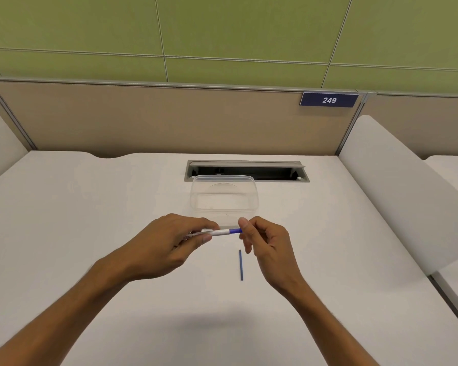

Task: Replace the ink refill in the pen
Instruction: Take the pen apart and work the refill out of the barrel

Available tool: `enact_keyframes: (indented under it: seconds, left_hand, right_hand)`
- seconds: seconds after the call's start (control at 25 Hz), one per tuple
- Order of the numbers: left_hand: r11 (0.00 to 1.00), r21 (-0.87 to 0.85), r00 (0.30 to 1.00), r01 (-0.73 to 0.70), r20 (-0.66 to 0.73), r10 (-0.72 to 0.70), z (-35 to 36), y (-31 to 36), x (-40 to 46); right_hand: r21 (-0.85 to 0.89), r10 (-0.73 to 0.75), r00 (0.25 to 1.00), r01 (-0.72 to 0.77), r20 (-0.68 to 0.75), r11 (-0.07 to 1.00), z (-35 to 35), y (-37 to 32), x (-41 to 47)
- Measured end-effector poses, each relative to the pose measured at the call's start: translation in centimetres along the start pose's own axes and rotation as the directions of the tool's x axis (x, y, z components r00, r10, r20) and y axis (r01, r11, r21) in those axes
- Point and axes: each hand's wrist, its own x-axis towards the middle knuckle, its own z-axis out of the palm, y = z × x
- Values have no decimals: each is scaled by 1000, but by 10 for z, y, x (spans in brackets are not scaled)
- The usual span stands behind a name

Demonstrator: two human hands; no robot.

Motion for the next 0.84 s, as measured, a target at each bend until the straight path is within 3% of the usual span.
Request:
enact_keyframes:
  seconds: [0.32,0.6,0.84]
  left_hand:
    - [999,42,999,12,-38,-11,-1,-1,-3]
    - [998,63,998,-2,-62,5,-1,1,-4]
    - [996,93,997,-16,-71,22,-2,1,-3]
  right_hand:
    - [28,44,995,-46,86,999,-9,0,0]
    - [-33,28,1000,-28,-2,999,-5,0,-3]
    - [-56,32,998,-28,61,998,-8,0,-2]
